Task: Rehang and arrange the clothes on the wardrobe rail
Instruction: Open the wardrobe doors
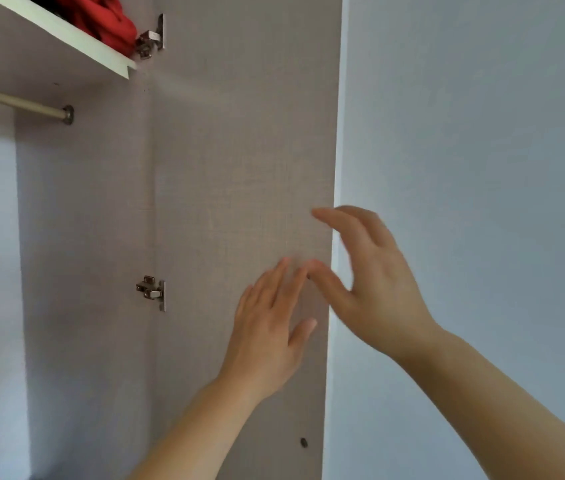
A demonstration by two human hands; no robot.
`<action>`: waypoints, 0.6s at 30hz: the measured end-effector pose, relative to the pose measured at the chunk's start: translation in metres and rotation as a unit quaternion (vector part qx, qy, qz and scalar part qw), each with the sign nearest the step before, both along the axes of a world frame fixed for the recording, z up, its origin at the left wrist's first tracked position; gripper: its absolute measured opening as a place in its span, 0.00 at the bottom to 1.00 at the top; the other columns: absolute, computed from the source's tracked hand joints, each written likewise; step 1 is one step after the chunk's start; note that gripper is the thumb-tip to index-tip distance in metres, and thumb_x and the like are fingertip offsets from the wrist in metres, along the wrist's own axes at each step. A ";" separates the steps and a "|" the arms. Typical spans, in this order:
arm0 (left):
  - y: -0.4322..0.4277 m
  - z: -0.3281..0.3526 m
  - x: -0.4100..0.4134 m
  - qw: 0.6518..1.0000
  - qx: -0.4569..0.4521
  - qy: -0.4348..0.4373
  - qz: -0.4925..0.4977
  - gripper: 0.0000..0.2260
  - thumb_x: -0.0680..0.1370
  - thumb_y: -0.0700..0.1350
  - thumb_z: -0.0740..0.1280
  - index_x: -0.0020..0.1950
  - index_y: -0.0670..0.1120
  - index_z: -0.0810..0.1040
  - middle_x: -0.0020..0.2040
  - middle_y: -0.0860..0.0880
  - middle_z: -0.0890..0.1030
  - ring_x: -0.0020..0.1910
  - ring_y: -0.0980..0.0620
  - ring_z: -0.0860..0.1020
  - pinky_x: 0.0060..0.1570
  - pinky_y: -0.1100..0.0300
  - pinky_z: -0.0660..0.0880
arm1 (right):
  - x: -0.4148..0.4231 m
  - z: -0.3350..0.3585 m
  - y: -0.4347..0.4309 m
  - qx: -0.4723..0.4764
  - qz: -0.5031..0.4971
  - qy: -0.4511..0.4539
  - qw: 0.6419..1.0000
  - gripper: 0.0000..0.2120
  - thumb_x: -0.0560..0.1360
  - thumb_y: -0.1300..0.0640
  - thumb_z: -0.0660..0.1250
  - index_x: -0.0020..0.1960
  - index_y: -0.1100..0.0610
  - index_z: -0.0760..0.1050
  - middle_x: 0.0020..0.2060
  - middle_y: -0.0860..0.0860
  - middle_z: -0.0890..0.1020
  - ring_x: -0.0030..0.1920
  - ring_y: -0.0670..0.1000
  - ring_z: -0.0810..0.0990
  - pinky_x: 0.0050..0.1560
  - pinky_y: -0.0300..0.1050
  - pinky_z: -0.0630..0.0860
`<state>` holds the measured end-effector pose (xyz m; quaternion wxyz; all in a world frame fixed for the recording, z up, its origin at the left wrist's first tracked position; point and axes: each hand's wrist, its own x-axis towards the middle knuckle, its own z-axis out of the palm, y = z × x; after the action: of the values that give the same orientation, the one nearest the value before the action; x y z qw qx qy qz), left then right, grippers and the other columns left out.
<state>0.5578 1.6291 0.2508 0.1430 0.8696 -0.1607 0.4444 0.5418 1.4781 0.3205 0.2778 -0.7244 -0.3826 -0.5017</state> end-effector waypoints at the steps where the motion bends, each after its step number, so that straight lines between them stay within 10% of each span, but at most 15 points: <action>1: -0.002 0.002 0.008 1.000 -0.009 0.008 0.014 0.27 0.76 0.57 0.54 0.74 0.52 0.53 0.75 0.48 0.57 0.74 0.49 0.56 0.71 0.46 0.59 | 0.008 0.004 0.005 -0.016 -0.010 -0.011 1.000 0.23 0.74 0.50 0.64 0.67 0.53 0.68 0.62 0.48 0.71 0.63 0.47 0.69 0.59 0.35 0.65; 12: 0.043 0.017 0.089 0.979 -0.026 0.080 0.183 0.35 0.78 0.58 0.56 0.75 0.49 0.37 0.75 0.46 0.37 0.75 0.47 0.39 0.74 0.51 0.44 | 0.129 -0.001 0.051 -0.176 -0.200 0.070 0.961 0.31 0.80 0.52 0.56 0.76 0.48 0.43 0.76 0.53 0.42 0.75 0.58 0.38 0.72 0.55 0.39; 18: 0.069 0.023 0.134 0.981 0.009 0.053 0.186 0.38 0.77 0.60 0.56 0.73 0.53 0.32 0.74 0.47 0.32 0.73 0.47 0.33 0.73 0.48 0.39 | 0.176 -0.019 0.063 -0.152 -0.246 -0.049 0.956 0.24 0.74 0.49 0.57 0.69 0.53 0.69 0.70 0.56 0.68 0.72 0.61 0.58 0.72 0.59 0.50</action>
<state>0.6917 1.6981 0.2735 0.0584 0.9080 0.0079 0.4148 0.7178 1.5413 0.3012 0.0134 -0.8043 -0.2774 -0.5253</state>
